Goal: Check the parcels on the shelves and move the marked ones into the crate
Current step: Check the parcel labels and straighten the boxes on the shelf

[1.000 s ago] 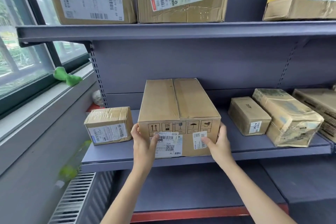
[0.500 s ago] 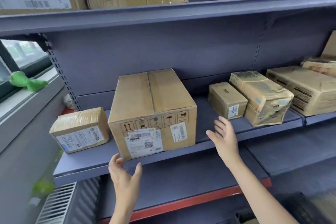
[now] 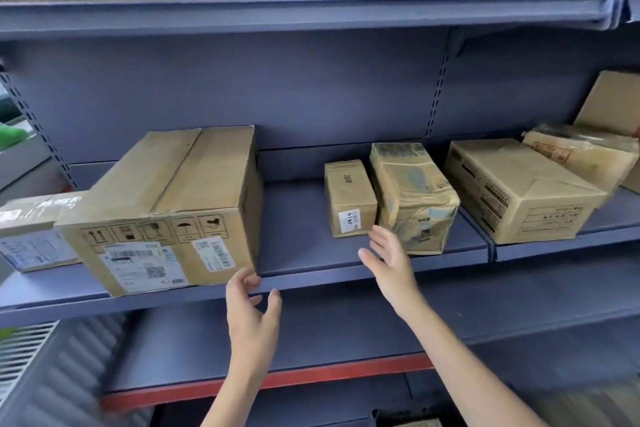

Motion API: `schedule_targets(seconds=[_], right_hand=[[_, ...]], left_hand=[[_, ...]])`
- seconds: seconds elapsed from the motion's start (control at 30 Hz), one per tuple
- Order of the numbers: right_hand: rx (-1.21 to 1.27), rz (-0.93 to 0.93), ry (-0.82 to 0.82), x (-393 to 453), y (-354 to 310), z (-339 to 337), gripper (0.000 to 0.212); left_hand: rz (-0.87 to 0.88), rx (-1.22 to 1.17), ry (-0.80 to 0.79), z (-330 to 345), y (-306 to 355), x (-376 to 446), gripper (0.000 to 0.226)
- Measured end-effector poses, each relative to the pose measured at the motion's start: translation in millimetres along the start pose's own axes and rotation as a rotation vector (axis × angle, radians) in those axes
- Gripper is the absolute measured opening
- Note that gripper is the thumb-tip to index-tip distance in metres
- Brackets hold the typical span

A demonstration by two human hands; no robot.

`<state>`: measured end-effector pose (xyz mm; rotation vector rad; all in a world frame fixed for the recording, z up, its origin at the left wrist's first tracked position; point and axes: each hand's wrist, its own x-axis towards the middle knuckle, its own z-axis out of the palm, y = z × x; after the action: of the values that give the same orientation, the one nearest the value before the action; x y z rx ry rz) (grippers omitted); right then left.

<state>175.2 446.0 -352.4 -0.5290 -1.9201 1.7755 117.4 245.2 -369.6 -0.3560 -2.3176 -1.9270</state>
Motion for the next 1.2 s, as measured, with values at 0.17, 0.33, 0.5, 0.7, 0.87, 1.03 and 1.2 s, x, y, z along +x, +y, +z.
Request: schedule_targets(seconds=[0.17,0.33,0.5,0.7,0.87,1.03,1.2], right_hand=[[-0.014,0.07,-0.111,17,3,-6,0.059],[-0.029,0.086,-0.04,30,7,-18,0.061],[-0.121,0.113,0.068,53,6,-27,0.067],[-0.228,0.146,0.019,84,12,-18,0.07],[-0.249,0.04,-0.003,86,15,-3,0.049],[-0.205,-0.173,0.041,63,1,3,0.058],[-0.06,-0.369,0.08,38,-36,-4,0.063]], left_hand=[[0.1,0.05,-0.055,34,26,-10,0.038],[0.149,0.128,-0.189,61,36,18,0.035],[0.008,0.123,-0.305,100,46,67,0.041],[-0.149,0.148,-0.482,129,34,98,0.063],[-0.113,0.067,-0.521,129,23,96,0.049],[0.037,-0.084,-0.411,110,31,88,0.043],[0.192,-0.182,-0.398,87,67,77,0.04]])
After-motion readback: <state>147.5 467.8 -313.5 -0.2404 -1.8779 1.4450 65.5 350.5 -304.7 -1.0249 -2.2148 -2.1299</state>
